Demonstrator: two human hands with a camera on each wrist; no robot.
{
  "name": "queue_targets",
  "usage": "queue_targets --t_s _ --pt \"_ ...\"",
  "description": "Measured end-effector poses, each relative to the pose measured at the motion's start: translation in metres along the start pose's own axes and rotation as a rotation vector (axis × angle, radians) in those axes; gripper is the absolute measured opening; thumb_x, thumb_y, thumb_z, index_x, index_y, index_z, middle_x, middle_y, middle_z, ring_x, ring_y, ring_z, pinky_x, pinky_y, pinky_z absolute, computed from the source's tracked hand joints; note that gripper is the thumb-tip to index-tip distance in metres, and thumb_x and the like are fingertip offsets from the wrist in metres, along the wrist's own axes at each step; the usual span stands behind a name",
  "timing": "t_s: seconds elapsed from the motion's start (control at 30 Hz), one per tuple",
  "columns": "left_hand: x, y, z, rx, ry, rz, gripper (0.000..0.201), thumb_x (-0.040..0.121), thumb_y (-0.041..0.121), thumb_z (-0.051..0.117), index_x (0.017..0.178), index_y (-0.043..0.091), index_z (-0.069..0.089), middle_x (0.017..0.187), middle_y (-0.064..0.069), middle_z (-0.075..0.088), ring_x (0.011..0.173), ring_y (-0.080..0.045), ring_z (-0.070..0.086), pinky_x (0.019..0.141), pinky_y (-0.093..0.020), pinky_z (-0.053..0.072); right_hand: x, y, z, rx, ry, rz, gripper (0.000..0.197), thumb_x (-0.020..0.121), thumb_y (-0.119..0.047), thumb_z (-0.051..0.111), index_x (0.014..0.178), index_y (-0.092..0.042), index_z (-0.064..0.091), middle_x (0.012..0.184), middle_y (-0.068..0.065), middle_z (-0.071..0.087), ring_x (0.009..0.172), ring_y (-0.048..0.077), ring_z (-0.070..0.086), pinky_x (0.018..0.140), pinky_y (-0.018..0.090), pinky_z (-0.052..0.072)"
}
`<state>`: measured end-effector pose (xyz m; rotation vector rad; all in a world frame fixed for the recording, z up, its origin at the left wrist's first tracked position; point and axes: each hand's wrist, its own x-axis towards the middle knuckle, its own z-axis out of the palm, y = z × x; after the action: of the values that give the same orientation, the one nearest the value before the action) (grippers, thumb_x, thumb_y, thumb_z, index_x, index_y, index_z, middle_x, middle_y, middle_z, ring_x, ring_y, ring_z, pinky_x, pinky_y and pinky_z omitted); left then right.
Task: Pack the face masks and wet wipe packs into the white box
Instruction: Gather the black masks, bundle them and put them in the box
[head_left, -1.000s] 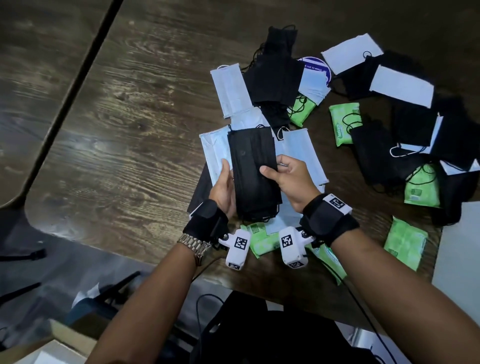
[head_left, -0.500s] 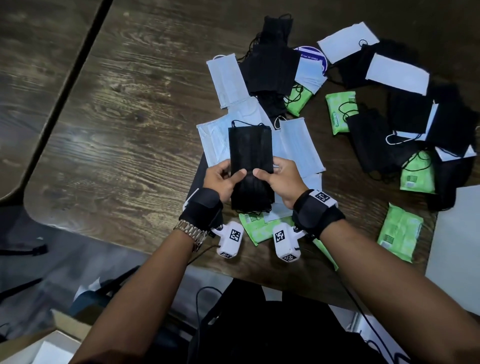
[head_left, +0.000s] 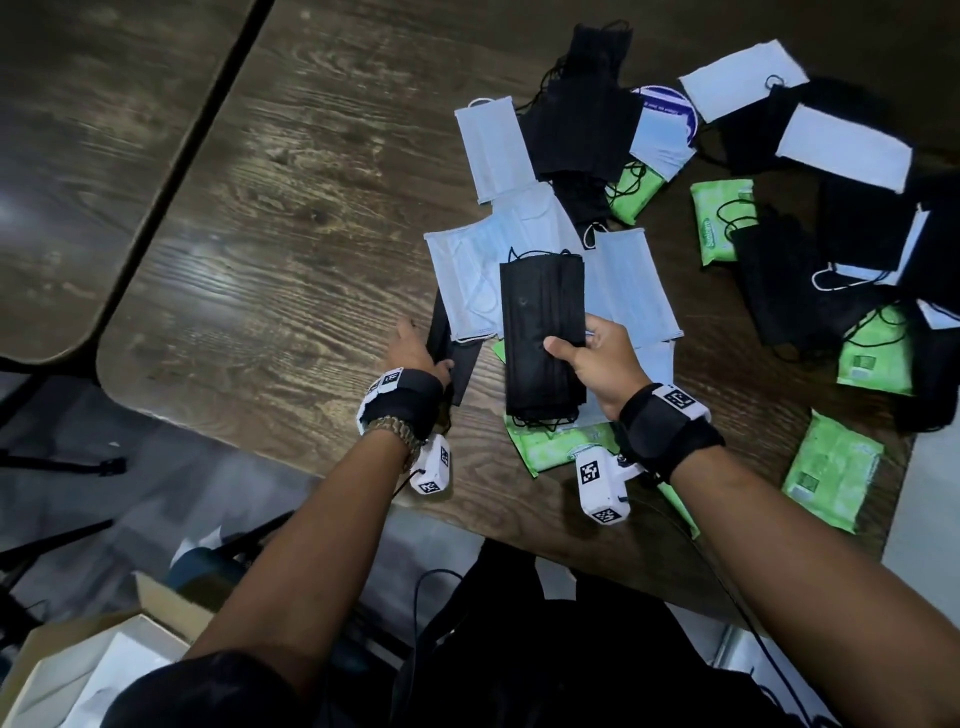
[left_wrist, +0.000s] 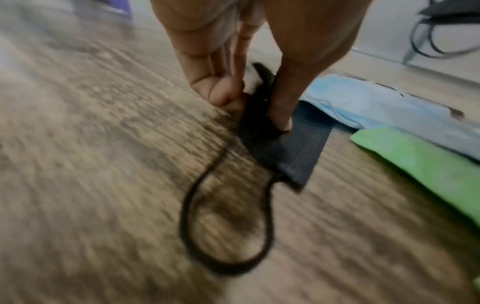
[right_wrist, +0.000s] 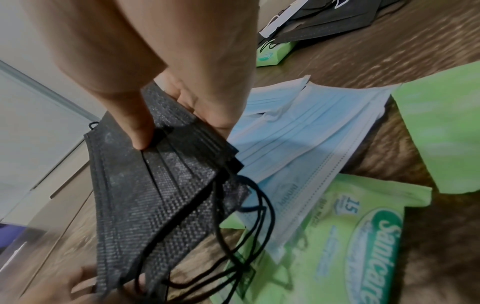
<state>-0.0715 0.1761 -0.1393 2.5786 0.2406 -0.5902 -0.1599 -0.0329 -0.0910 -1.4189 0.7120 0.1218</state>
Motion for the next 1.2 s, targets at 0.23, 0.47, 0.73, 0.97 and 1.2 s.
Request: queue_targets --t_s 0.23,0.47,0.73,0.97,1.2 --pt "-0.003 -0.016 -0.025 -0.426 -0.176 -0.107 0.036 0.078 0.011 0.074 0.112 0.004 0.065 0.101 -0.012 0.069 0.091 -0.028 0.066 0.084 -0.038 0.055 -0.009 -0.003 -0.007 0.107 -0.047 0.035 0.026 0.088 0.003 0.068 0.114 -0.003 0.068 0.112 0.012 0.072 0.109 0.027 0.068 0.096 0.039 0.055" --pt "-0.057 -0.023 -0.041 -0.996 -0.226 0.044 0.025 0.087 -0.003 0.062 0.112 -0.001 0.062 0.082 0.002 0.074 0.079 -0.016 0.067 0.079 -0.031 0.056 -0.026 -0.011 -0.014 0.429 -0.356 0.156 0.036 0.093 0.000 0.058 0.128 0.009 0.056 0.129 0.025 0.062 0.118 0.035 0.061 0.101 0.044 0.051" --pt "-0.099 0.049 -0.003 -1.084 -0.533 0.175 0.027 0.075 0.007 0.056 0.084 0.019 0.077 0.088 -0.013 0.065 0.087 -0.025 0.057 0.079 -0.034 0.045 -0.035 -0.018 -0.027 0.545 -0.349 0.145 0.039 0.095 -0.003 0.053 0.132 0.009 0.052 0.133 0.024 0.058 0.122 0.037 0.057 0.107 0.051 0.044" --pt "-0.112 0.095 0.022 -1.048 -0.593 0.144 0.018 0.098 0.024 0.051 0.105 0.014 0.065 0.090 0.007 0.073 0.088 -0.012 0.067 0.081 -0.033 0.054 -0.035 -0.015 -0.085 0.354 -0.161 -0.018 0.035 0.090 0.003 0.064 0.124 0.008 0.060 0.127 0.023 0.063 0.118 0.033 0.062 0.106 0.046 0.046" --pt "-0.126 0.165 0.063 -0.731 -0.397 0.617 0.042 0.077 0.016 0.071 0.110 0.021 0.046 0.106 -0.002 0.061 0.099 -0.012 0.061 0.091 -0.022 0.048 -0.043 -0.011 -0.142 0.048 0.203 -0.325 0.031 0.089 0.003 0.066 0.119 -0.005 0.060 0.114 0.012 0.070 0.106 0.017 0.067 0.093 0.032 0.053"
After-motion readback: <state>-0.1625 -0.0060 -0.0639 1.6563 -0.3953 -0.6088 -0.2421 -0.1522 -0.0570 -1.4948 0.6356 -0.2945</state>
